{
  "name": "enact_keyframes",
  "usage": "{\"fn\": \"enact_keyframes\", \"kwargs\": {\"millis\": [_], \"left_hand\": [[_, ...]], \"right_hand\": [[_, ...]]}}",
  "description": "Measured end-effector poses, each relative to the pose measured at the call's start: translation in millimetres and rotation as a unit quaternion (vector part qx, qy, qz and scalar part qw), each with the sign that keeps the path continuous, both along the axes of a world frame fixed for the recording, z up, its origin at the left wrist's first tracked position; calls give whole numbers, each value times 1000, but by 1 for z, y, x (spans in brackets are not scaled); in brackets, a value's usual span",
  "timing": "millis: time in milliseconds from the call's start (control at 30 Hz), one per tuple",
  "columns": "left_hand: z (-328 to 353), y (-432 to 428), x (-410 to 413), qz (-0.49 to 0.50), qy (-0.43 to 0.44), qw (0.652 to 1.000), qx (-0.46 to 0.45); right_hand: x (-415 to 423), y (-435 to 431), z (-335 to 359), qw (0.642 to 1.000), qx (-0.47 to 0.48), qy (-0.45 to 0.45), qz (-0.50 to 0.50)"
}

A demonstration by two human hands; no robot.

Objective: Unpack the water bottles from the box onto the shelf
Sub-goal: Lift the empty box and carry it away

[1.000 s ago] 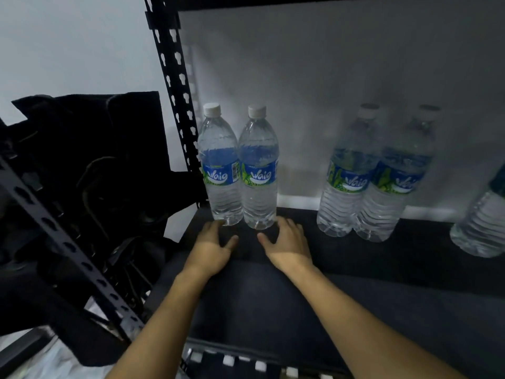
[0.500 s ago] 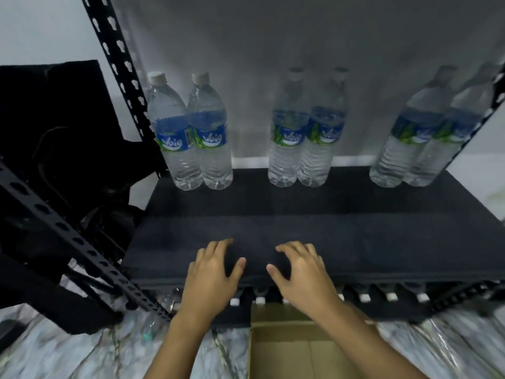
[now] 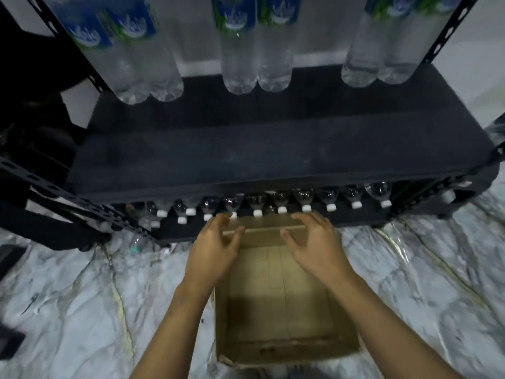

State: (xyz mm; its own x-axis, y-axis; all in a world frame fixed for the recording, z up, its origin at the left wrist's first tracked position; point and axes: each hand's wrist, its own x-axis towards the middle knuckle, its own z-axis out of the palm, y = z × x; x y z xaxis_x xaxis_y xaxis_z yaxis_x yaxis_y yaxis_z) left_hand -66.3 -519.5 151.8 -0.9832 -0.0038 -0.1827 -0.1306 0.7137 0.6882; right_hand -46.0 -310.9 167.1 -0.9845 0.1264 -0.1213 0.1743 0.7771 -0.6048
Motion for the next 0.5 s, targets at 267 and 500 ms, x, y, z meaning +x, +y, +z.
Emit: {"fn": "enact_keyframes", "kwargs": {"millis": [267, 500], "left_hand": [[-66, 29, 46, 66, -122, 990, -24], [-111, 30, 52, 106, -164, 980, -37]], "right_hand": [[33, 53, -71, 992, -36, -113, -32], [43, 84, -128, 980, 1, -186, -66]]}}
